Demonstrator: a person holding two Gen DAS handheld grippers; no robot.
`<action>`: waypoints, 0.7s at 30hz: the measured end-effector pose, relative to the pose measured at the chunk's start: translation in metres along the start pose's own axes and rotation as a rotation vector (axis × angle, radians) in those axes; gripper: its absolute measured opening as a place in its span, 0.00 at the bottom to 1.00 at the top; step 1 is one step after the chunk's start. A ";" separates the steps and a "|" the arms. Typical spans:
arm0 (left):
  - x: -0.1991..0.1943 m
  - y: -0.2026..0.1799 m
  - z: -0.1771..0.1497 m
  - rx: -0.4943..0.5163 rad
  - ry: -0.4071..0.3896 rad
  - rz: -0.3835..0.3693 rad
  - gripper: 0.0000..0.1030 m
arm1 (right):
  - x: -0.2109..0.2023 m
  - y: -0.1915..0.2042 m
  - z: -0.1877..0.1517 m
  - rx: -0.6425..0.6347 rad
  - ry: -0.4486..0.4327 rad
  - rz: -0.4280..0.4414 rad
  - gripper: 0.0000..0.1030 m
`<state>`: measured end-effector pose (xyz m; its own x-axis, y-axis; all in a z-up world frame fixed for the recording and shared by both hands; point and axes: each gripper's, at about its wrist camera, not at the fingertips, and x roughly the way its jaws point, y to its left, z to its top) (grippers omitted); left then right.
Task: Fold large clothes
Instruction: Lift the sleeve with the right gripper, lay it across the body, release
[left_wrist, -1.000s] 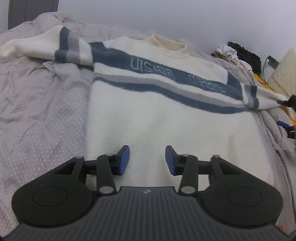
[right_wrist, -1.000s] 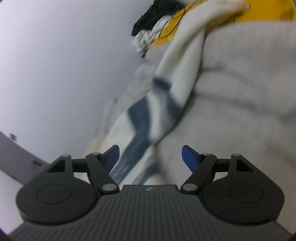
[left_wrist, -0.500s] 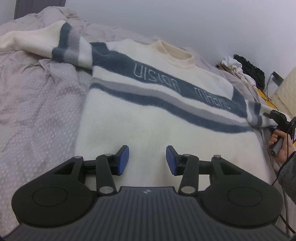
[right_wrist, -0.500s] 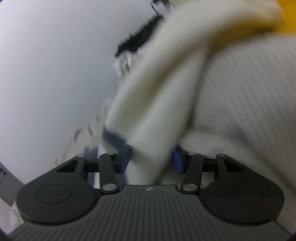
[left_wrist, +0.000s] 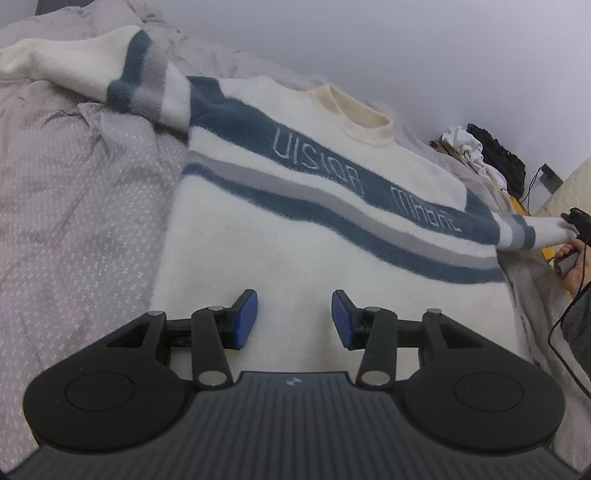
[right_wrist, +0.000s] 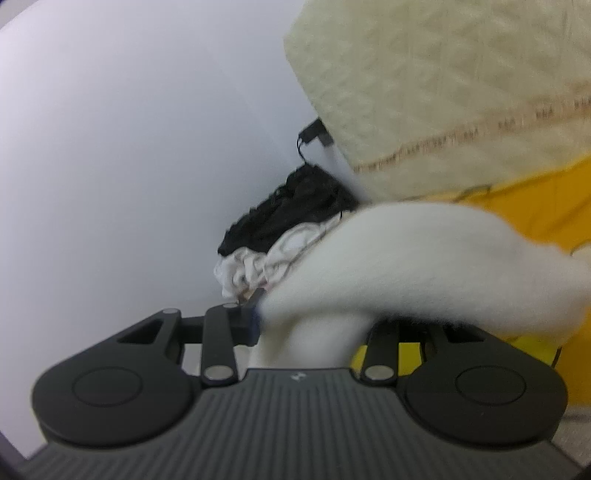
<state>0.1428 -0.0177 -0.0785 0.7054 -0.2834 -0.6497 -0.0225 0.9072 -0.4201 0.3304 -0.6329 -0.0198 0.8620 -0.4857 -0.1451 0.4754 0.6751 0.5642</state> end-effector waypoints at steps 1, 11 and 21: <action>-0.001 0.001 0.001 -0.009 0.001 -0.005 0.49 | -0.007 0.005 0.009 0.001 -0.016 0.000 0.43; -0.030 0.024 0.023 -0.057 -0.129 0.053 0.49 | -0.066 0.084 0.068 -0.167 -0.064 0.077 0.17; -0.058 0.033 0.030 -0.057 -0.176 0.025 0.49 | -0.178 0.214 0.058 -0.379 -0.010 0.192 0.16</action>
<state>0.1219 0.0383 -0.0359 0.8171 -0.1977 -0.5416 -0.0782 0.8927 -0.4438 0.2686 -0.4336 0.1737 0.9404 -0.3351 -0.0574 0.3387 0.9093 0.2416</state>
